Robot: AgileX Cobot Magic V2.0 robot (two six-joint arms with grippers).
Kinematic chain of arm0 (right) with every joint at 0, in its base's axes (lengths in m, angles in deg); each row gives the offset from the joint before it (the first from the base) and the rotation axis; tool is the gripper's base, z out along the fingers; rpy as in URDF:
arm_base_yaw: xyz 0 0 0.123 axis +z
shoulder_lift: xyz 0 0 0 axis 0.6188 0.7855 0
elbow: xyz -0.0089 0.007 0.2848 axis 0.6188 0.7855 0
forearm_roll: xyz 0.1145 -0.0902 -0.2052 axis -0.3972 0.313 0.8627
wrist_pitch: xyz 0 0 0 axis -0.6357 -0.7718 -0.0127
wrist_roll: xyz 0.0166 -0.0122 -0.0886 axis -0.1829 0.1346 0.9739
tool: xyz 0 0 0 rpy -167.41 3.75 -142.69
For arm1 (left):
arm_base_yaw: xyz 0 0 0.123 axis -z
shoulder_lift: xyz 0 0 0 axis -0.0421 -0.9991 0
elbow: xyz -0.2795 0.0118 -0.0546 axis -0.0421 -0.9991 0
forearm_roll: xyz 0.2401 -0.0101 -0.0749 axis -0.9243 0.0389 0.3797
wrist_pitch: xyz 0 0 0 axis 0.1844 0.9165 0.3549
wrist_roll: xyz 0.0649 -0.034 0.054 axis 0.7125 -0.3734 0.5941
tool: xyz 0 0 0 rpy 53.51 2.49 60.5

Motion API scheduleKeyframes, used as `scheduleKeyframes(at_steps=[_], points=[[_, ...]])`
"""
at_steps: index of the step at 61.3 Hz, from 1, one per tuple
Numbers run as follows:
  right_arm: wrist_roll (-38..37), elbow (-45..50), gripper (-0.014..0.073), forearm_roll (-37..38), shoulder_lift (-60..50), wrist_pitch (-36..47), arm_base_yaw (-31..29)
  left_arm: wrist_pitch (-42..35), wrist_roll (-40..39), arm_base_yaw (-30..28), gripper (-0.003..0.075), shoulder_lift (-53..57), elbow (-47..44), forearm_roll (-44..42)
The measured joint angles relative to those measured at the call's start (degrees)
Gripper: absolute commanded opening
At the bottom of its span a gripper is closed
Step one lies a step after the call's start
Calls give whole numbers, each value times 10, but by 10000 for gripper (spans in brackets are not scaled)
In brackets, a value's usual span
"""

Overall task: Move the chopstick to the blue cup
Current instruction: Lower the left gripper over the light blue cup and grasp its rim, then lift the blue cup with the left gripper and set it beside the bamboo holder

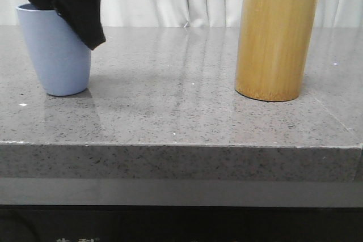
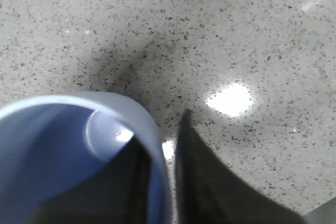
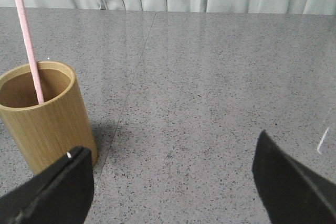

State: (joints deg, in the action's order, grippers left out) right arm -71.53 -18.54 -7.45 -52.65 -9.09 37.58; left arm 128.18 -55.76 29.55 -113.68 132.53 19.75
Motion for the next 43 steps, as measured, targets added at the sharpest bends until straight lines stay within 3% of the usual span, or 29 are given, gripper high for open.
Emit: scheduleKeyframes(at_steps=[16, 43], points=[[0, 0, 626, 0, 0, -3, 0, 50, 0, 0, -19, -2, 65, 3], [0, 0, 626, 0, 0, -5, 0, 69, 0, 36, -18, -66, 194, 110]])
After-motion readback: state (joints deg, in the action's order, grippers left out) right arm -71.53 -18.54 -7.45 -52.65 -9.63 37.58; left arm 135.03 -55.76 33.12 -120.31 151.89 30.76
